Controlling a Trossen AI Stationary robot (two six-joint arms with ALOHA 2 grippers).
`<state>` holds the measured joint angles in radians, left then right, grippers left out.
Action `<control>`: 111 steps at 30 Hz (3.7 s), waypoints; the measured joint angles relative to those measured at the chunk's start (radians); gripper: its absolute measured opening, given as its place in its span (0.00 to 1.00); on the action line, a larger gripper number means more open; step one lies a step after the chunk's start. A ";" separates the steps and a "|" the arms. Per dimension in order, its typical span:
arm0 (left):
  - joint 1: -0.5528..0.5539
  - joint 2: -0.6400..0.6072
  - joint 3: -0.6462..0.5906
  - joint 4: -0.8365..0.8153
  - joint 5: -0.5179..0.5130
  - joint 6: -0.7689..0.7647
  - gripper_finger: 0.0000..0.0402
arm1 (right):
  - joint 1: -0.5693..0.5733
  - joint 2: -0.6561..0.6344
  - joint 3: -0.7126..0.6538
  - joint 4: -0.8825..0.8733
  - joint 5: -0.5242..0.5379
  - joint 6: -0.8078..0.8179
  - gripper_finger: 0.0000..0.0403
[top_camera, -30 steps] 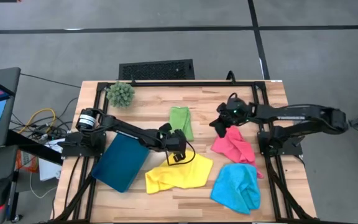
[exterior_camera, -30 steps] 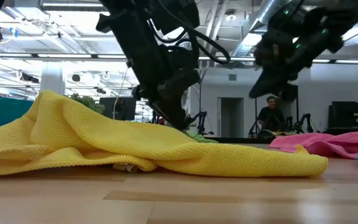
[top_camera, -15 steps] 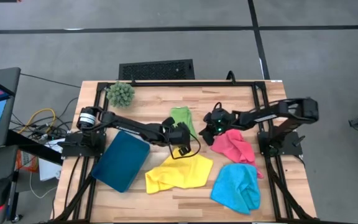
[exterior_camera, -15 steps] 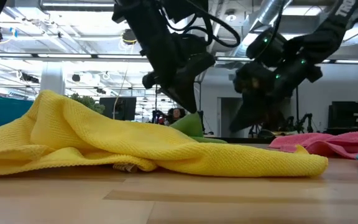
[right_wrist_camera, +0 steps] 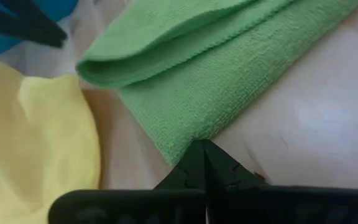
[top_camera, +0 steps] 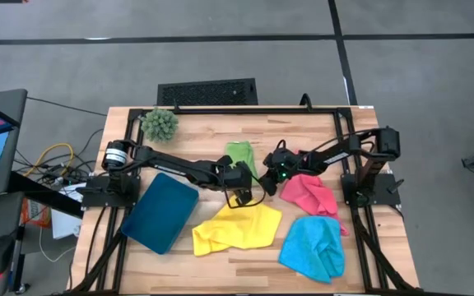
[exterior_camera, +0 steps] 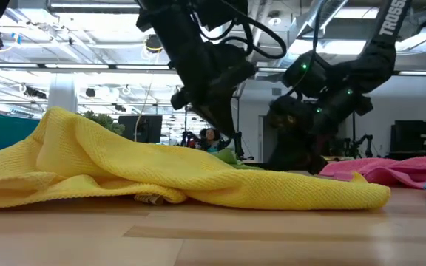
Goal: Fold microfiber towels
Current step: Fold the green microfiber towel
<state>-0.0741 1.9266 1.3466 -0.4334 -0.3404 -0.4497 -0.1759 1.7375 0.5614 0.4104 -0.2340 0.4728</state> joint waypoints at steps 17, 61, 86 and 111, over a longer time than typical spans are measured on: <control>-0.055 0.003 -0.009 -0.117 -0.059 0.111 0.51 | 0.012 0.001 0.015 -0.005 -0.035 0.002 0.02; 0.010 0.121 0.061 -0.156 0.096 0.026 0.02 | 0.006 -0.010 0.015 -0.001 -0.098 0.026 0.02; 0.031 0.119 0.168 -0.167 0.086 -0.087 0.00 | 0.032 0.061 0.023 0.074 -0.068 -0.012 0.02; 0.042 0.119 0.088 0.095 0.072 -0.059 0.00 | 0.045 0.069 0.065 0.056 -0.080 -0.002 0.02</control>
<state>-0.0319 2.0460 1.4346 -0.3380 -0.2687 -0.5084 -0.1310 1.8063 0.6264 0.4662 -0.3141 0.4709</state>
